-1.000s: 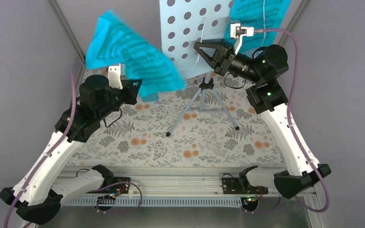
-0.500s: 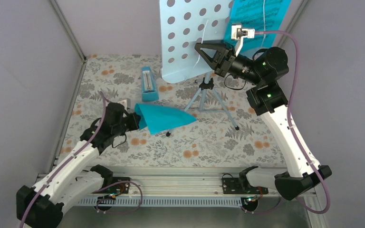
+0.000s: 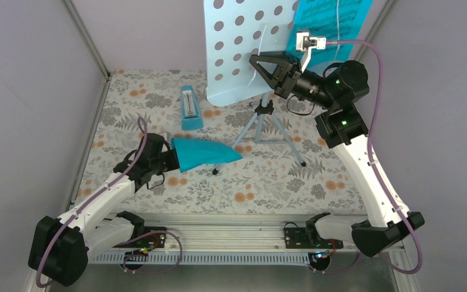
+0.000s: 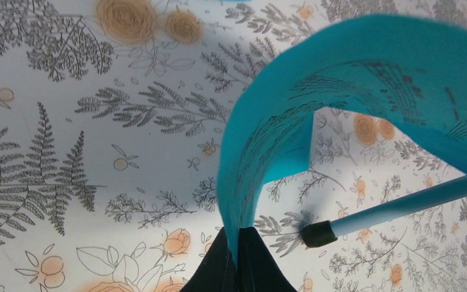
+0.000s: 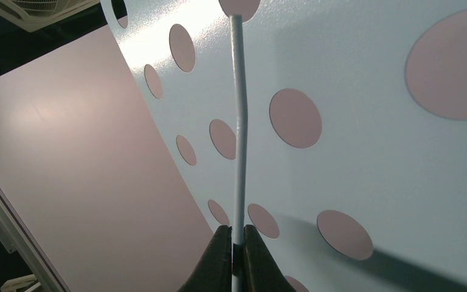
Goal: Pack up the instrument practice props
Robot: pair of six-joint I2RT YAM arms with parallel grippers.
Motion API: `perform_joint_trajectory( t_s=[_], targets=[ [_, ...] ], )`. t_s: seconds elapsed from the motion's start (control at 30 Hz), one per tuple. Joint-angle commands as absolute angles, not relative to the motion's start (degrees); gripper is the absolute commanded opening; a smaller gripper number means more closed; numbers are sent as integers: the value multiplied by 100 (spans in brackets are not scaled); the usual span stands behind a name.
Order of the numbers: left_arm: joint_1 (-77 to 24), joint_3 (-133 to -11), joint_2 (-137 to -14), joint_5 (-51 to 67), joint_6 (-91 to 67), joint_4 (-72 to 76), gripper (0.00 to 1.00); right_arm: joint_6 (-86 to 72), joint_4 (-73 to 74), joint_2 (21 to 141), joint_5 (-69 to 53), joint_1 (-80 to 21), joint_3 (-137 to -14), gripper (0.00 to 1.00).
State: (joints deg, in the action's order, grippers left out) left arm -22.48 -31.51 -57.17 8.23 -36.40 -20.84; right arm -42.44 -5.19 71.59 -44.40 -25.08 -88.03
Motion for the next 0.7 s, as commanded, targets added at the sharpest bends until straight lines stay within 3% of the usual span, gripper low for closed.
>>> perform_joint_trajectory(
  t_s=[0.0,0.67],
  targets=[
    [-2039,-2909,-5903,1174,-3464,-1894,2,-4097,-334,7170,-4360,-2529,-8641,4],
    [-1591,-2488,-6709,1449,-3219,-1540,2,-4072,-287,7110,-4205,-2531,-8596,4]
  ],
)
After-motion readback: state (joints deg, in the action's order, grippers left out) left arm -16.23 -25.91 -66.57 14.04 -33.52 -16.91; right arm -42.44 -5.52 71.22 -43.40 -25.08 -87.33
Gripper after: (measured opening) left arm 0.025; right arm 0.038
